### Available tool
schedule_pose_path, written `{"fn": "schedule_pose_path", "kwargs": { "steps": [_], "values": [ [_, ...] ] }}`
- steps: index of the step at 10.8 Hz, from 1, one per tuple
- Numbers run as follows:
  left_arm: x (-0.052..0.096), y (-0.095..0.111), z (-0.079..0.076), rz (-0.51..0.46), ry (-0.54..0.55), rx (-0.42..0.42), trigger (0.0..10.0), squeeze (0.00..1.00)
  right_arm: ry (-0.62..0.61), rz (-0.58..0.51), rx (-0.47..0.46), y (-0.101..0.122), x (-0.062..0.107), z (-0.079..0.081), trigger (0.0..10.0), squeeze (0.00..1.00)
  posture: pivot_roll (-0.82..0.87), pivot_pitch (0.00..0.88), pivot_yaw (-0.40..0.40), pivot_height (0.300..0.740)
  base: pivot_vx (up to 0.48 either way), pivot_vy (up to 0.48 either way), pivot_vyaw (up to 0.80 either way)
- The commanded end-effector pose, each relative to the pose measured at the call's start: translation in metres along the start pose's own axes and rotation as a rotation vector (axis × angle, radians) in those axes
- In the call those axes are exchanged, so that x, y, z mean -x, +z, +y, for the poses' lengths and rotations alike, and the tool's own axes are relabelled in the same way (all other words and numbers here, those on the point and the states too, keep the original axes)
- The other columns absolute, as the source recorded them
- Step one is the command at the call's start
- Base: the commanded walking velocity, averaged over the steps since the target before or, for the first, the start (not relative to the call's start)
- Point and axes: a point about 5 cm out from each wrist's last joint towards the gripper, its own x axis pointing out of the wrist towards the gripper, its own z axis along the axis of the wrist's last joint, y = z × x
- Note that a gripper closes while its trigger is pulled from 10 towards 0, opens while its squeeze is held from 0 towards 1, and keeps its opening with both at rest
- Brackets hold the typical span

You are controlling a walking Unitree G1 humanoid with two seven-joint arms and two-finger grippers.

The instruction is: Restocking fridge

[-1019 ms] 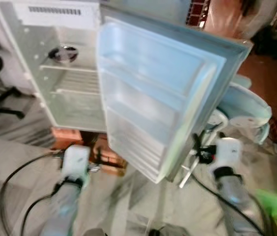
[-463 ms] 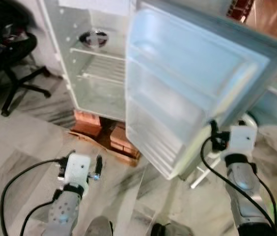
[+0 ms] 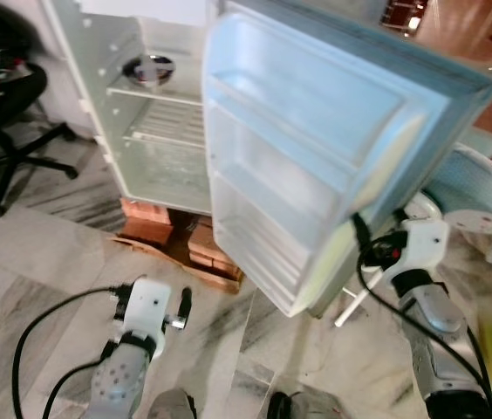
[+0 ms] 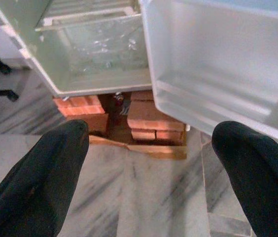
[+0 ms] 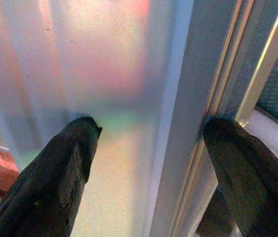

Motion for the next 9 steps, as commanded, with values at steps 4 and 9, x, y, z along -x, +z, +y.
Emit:
{"fn": "schedule_pose_path", "kwargs": {
  "steps": [4, 9],
  "values": [
    [0.003, -0.003, 0.0, 0.019, -0.012, 0.0, 10.0, 0.0, 0.083, 0.043, -0.007, -0.009, 0.008, 0.011, 10.0, 0.0, 0.16, 0.115, -0.036, 0.74, 0.0, -0.389, 0.0],
    [0.001, -0.002, 0.005, 0.018, 0.028, 0.01, 10.0, 0.0, 0.355, 0.141, -0.034, -0.018, 0.014, 0.024, 10.0, 0.0, 0.16, 0.122, -0.038, 0.74, 0.0, -0.079, 0.0]
  ]
}}
